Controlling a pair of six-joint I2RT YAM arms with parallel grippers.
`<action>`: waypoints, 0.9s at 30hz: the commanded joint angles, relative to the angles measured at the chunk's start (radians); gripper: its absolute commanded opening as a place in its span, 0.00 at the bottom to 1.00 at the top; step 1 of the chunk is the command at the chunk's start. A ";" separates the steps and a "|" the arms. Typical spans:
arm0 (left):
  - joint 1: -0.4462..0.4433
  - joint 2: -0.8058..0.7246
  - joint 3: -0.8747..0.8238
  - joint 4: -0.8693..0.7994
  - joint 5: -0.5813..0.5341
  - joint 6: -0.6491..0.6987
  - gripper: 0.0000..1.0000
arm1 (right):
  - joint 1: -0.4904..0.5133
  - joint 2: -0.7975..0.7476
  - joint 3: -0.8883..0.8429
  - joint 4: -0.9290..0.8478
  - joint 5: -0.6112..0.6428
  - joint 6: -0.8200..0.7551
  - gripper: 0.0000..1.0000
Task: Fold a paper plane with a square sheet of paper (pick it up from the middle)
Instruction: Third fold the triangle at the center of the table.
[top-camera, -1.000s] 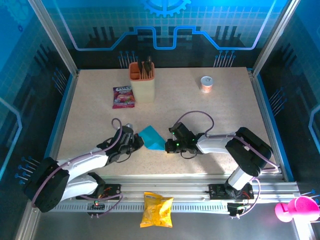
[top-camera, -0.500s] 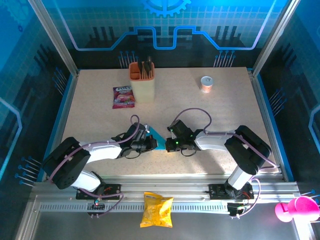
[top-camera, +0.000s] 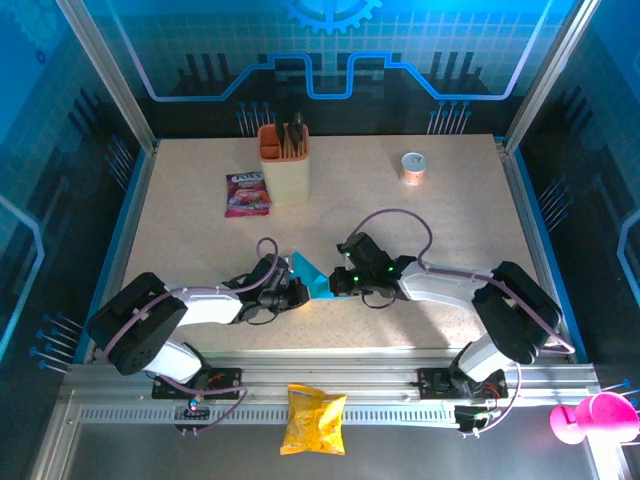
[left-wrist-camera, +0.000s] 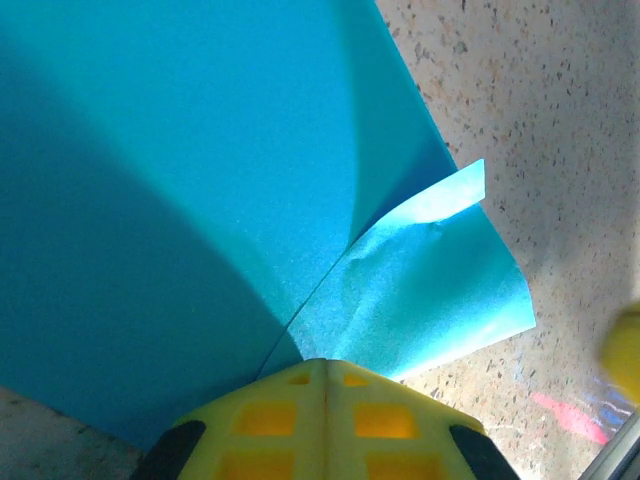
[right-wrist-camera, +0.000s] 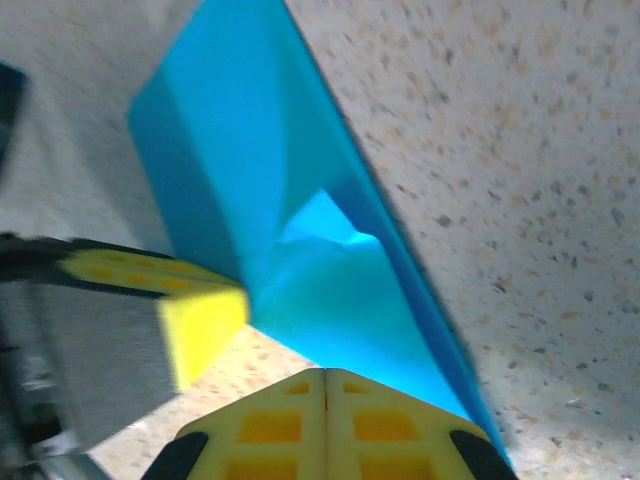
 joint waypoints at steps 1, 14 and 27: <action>-0.003 0.011 -0.033 -0.014 -0.052 -0.024 0.00 | 0.030 -0.030 0.012 0.014 0.069 0.112 0.00; -0.003 0.027 -0.051 -0.002 -0.064 -0.037 0.00 | 0.221 0.091 0.021 0.140 0.394 0.403 0.00; -0.003 0.032 -0.051 -0.025 -0.066 -0.033 0.00 | 0.249 0.233 -0.023 0.262 0.466 0.525 0.00</action>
